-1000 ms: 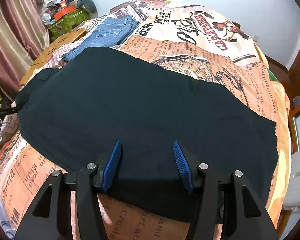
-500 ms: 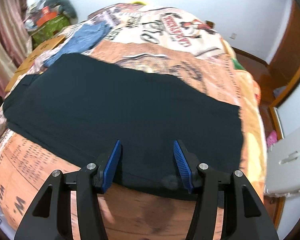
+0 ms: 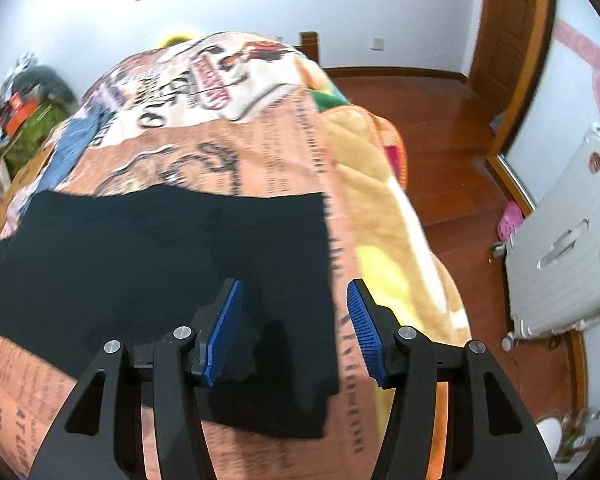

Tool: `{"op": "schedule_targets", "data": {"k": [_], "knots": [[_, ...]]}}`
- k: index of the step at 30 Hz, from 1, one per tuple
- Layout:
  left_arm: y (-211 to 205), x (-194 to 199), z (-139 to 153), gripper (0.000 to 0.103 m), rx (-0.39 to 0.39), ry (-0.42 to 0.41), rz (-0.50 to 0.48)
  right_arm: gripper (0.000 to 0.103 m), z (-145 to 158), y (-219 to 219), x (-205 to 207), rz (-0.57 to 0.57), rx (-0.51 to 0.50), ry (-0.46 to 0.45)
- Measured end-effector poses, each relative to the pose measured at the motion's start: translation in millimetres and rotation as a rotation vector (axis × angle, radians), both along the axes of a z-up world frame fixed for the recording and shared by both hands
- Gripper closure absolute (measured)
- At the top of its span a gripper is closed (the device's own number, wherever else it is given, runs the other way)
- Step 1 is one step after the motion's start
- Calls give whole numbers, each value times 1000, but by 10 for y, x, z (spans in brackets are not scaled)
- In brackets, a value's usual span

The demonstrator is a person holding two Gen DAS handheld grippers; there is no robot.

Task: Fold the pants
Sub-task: 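Press the trousers flat with the left tool while the right tool smooths the leg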

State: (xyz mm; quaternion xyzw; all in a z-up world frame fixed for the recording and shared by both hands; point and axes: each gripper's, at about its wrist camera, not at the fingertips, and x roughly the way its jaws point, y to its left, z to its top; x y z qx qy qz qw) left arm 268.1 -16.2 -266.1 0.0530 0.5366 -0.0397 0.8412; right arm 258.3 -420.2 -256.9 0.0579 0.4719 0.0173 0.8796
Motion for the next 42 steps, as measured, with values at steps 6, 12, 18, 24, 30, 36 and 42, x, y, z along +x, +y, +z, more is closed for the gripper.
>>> {"op": "schedule_targets", "data": {"k": [6, 12, 18, 24, 30, 36, 42], "knots": [[-95, 14, -149, 25, 41, -20, 32, 52, -187, -183, 257, -27, 53, -3], [4, 37, -194, 19, -15, 1, 83, 62, -459, -192, 525, -11, 108, 37], [-37, 31, -203, 18, 4, -4, 85, 71, -576, -197, 567, -6, 127, 16], [-61, 21, -197, 18, 23, -11, 84, 84, -549, -131, 564, 19, 101, -12], [-58, 20, -197, 18, 21, -11, 85, 94, -479, -134, 516, -16, 78, -60], [-47, 24, -200, 18, 9, -9, 89, 95, -331, -32, 487, -10, 11, -119], [-46, 24, -201, 18, 7, -7, 92, 96, -80, -16, 515, -12, -30, -195]]}}
